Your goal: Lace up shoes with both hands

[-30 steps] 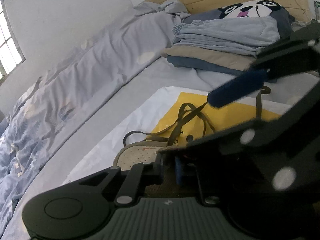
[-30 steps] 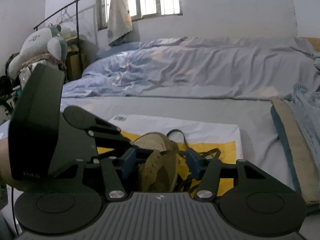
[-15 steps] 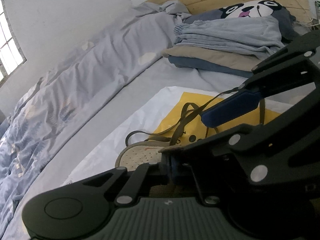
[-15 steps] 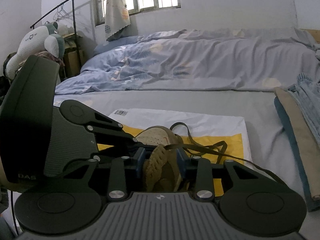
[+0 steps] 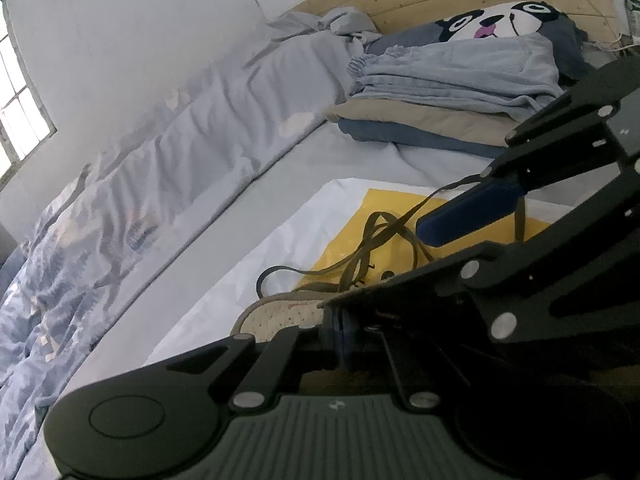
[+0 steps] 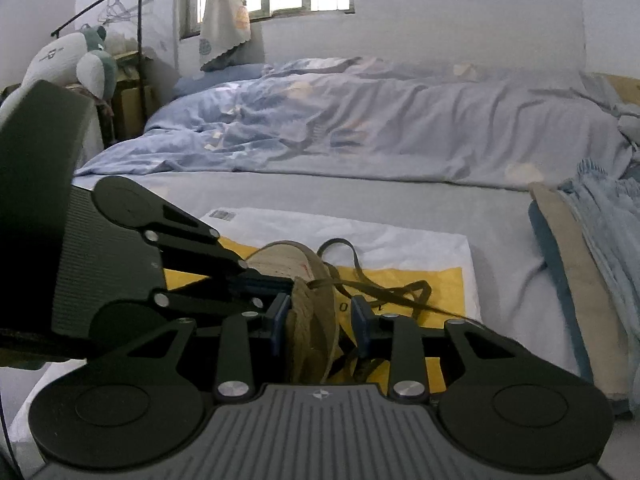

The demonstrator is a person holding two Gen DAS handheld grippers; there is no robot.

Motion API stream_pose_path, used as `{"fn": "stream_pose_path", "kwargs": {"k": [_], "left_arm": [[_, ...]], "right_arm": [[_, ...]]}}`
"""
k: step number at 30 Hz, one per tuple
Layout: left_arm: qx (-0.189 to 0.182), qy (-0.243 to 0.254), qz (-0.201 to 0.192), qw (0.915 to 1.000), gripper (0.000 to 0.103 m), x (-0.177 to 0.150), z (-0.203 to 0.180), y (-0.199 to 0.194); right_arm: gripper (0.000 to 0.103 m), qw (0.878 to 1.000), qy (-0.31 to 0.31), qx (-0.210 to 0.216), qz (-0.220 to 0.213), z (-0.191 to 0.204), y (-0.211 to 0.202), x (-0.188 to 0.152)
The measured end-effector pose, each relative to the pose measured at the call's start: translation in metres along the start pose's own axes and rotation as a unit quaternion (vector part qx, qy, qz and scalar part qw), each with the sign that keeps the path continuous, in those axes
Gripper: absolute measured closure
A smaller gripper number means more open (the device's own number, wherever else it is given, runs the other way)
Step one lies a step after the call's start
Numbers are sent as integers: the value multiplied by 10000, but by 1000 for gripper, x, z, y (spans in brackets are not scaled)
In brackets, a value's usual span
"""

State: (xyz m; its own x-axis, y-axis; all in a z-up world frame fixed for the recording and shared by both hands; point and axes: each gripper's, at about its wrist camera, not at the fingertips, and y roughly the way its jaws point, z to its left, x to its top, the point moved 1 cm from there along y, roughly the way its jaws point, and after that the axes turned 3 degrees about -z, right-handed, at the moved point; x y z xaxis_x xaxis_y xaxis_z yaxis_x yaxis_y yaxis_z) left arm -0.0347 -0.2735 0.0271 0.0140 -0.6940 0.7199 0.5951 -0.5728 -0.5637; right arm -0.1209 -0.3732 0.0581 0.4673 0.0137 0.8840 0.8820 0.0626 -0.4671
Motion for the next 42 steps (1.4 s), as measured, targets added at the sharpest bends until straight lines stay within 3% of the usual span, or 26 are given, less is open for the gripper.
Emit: {"fn": "stream_pose_path", "kwargs": {"k": [20, 25, 31, 36, 42], "left_arm": [[121, -405, -207, 9989, 103, -11, 15, -41], [-5, -529, -340, 9980, 102, -15, 17, -42], [-206, -467, -234, 9984, 95, -13, 12, -33], [-221, -491, -239, 9983, 74, -12, 11, -25], [-250, -468, -215, 9984, 72, -12, 8, -16]], "right_arm": [[73, 9997, -174, -180, 51, 9, 5, -2], [73, 9997, -143, -165, 61, 10, 7, -1], [73, 9998, -162, -89, 65, 8, 6, 0], [73, 9995, -286, -28, 95, 7, 5, -2], [73, 9995, -277, 39, 113, 3, 1, -5]]}}
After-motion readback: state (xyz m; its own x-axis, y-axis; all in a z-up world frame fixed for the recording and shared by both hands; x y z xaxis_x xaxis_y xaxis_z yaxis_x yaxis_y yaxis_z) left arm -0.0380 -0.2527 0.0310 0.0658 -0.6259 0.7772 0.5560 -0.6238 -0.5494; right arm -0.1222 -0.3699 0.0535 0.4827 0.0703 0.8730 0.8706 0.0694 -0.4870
